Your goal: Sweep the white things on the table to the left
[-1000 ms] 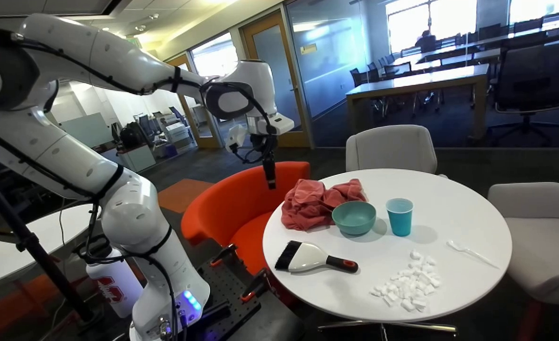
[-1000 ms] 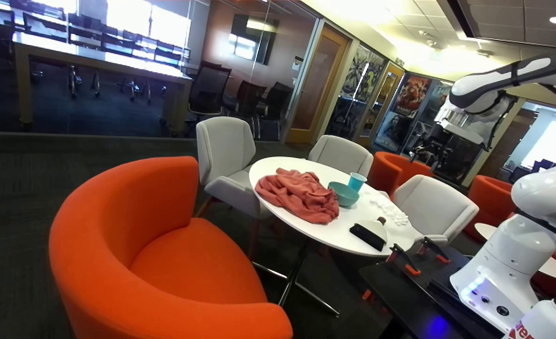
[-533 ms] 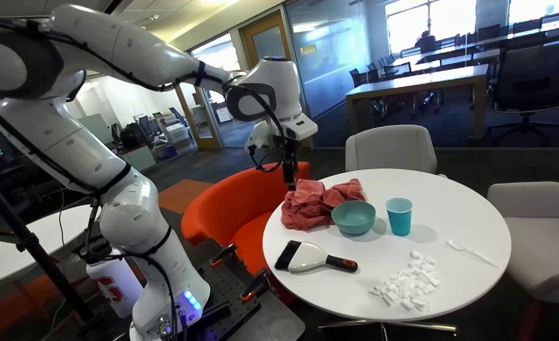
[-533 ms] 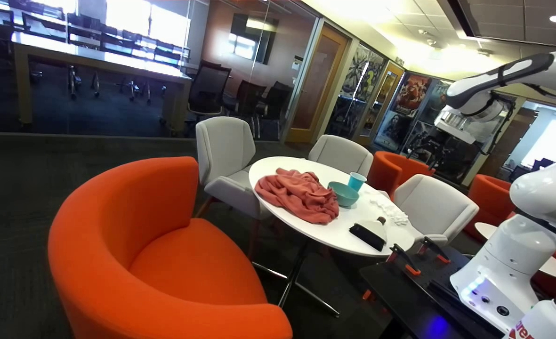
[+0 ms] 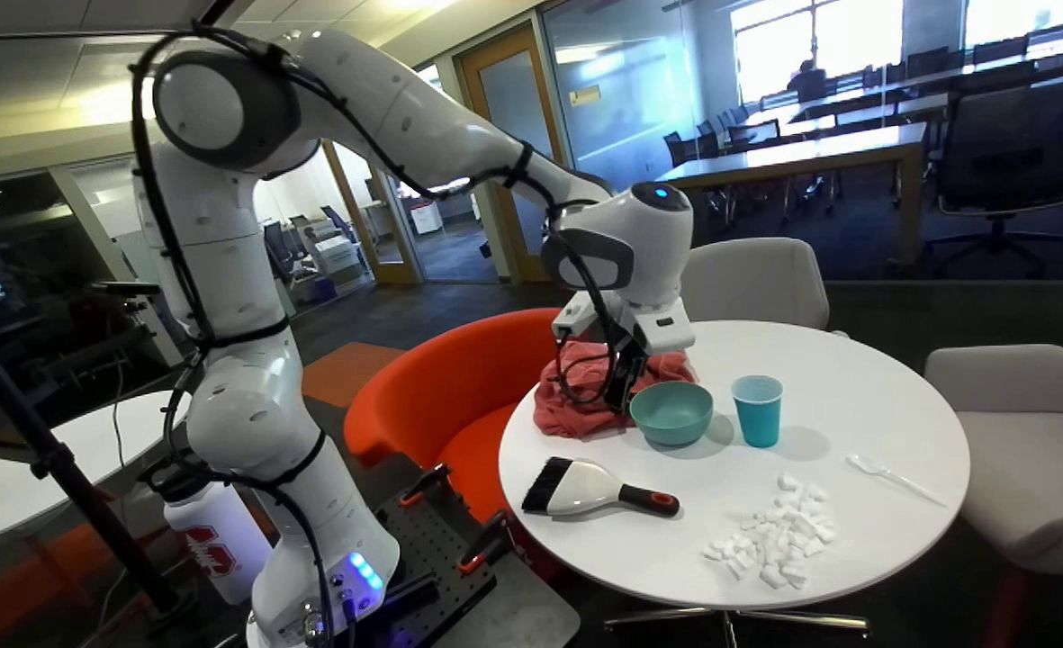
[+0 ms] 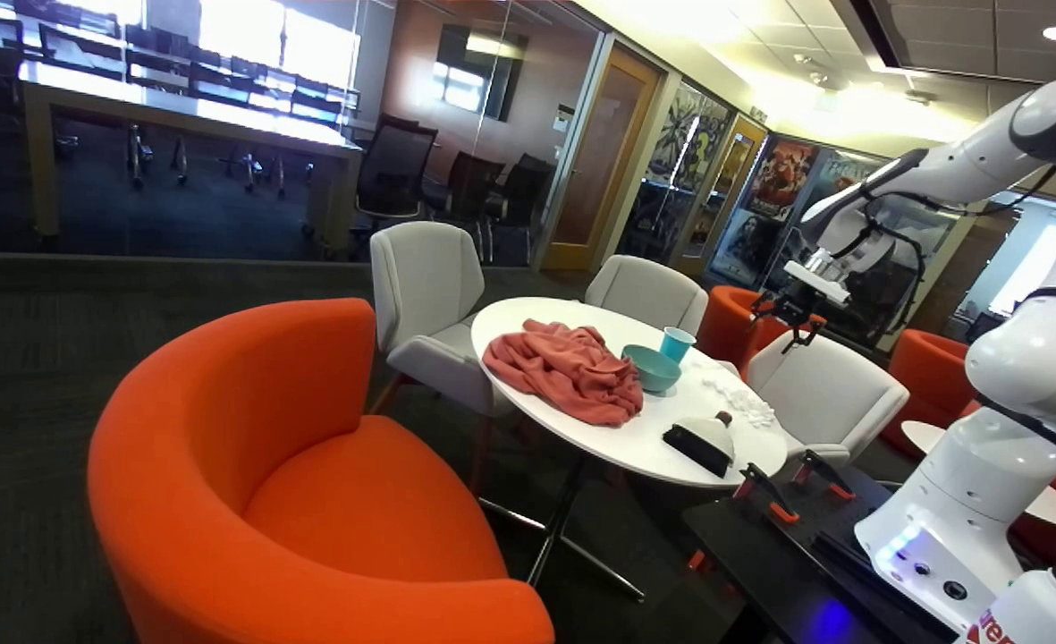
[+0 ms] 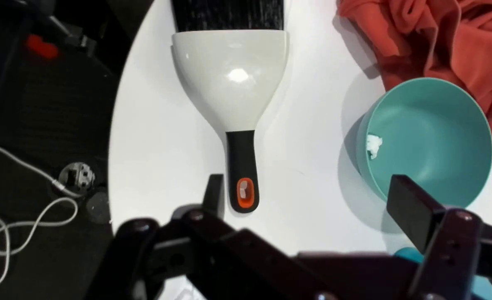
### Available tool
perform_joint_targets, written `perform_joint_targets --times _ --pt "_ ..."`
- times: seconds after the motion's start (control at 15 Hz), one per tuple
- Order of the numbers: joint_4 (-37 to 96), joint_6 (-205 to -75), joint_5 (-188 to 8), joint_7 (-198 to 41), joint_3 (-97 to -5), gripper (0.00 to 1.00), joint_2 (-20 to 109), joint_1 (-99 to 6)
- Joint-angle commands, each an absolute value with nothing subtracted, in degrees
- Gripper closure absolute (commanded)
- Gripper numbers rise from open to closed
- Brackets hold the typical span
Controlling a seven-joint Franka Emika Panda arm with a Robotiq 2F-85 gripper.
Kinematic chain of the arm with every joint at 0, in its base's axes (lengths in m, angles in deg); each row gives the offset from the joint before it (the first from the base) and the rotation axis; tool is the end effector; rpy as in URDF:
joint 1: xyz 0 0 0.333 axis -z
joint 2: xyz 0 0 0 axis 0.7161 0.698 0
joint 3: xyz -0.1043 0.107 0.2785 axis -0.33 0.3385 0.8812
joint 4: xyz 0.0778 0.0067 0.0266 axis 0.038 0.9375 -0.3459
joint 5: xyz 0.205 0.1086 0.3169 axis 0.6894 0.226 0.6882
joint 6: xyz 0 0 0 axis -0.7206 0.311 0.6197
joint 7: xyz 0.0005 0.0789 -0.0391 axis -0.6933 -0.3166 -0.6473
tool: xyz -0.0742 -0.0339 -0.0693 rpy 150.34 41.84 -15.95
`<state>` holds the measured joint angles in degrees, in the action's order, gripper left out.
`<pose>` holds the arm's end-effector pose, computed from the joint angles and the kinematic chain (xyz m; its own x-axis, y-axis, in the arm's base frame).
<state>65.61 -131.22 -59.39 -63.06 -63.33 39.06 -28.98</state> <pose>0.4417 -0.2684 0.2710 0.3119 -0.8892 -0.3348 -0.9491 -0.2756 -0.1524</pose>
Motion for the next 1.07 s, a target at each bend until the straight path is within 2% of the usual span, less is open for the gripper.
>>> perform_joint_targets --times 0.0,0.6,0.73,0.8,1.0 --pt "57.5 -127.5 -48.3 -63.9 -61.8 0.0 49.2 -26.5" --pt "49.1 -116.1 -59.2 -61.5 -62.8 0.0 60.4 -28.3" --pt "50.2 -118.4 -66.0 -57.8 -64.4 0.0 59.2 -30.7" --pt "50.6 -118.8 -62.1 -61.2 -62.5 0.0 60.0 -28.1" --pt "50.3 -118.8 -65.0 -59.2 -63.2 0.0 59.9 -29.2"
